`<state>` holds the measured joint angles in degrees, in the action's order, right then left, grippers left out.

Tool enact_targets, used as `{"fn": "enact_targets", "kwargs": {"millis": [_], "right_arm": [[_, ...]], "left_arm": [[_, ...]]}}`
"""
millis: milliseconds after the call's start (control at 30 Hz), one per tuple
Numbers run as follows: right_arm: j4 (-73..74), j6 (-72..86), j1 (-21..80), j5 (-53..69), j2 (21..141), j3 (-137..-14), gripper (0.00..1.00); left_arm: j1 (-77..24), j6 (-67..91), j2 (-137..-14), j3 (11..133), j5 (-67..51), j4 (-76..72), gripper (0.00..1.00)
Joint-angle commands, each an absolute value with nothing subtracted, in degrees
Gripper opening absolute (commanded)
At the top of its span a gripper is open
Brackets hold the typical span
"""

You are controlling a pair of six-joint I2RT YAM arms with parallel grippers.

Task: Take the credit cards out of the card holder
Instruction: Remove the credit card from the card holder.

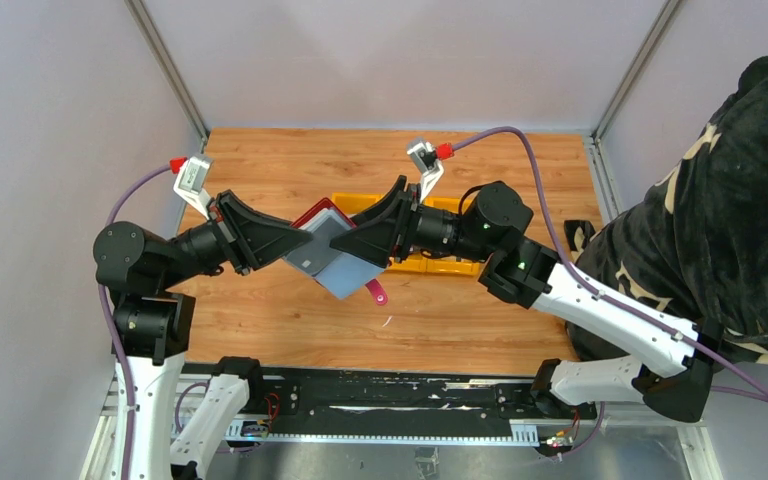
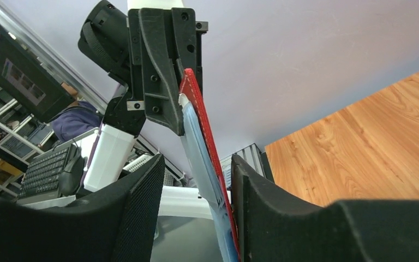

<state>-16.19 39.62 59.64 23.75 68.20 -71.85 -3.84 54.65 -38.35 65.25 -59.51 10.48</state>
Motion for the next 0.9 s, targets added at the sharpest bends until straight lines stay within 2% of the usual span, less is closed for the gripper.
{"fn": "enact_targets", "kwargs": {"millis": [0, 200, 267, 433, 600, 700, 867], "right_arm": [[-15.39, 39.37, 60.77, 21.22, 69.83, -74.07, 0.52], [-16.83, 40.73, 60.82, 21.64, 71.88, -74.38, 0.21], [-16.97, 40.62, 60.77, 22.25, 71.75, -73.95, 0.16], [-18.39, 39.20, 60.82, 22.85, 69.80, -70.90, 0.13], [-20.45, 38.18, 60.82, 22.87, 67.81, -68.54, 0.12], [-20.79, 37.39, 60.82, 23.32, 67.34, -68.51, 0.12], [-21.96, 36.69, 60.82, 25.09, 67.15, -68.81, 0.11]], "left_arm": [[-3.69, 54.86, -38.67, 65.61, -58.22, 9.29, 0.00], [-3.69, 55.90, -38.57, 65.57, -59.12, 8.03, 0.00], [-3.69, 56.28, -38.49, 65.60, -59.38, 7.70, 0.00], [-3.69, 57.16, -38.59, 65.40, -59.58, 7.01, 0.06], [-3.70, 59.82, -38.85, 64.47, -60.62, 4.35, 0.25], [-3.69, 60.14, -39.02, 64.34, -61.26, 4.13, 0.26], [-3.70, 60.52, -39.03, 64.85, -62.13, 3.60, 0.14]]}}
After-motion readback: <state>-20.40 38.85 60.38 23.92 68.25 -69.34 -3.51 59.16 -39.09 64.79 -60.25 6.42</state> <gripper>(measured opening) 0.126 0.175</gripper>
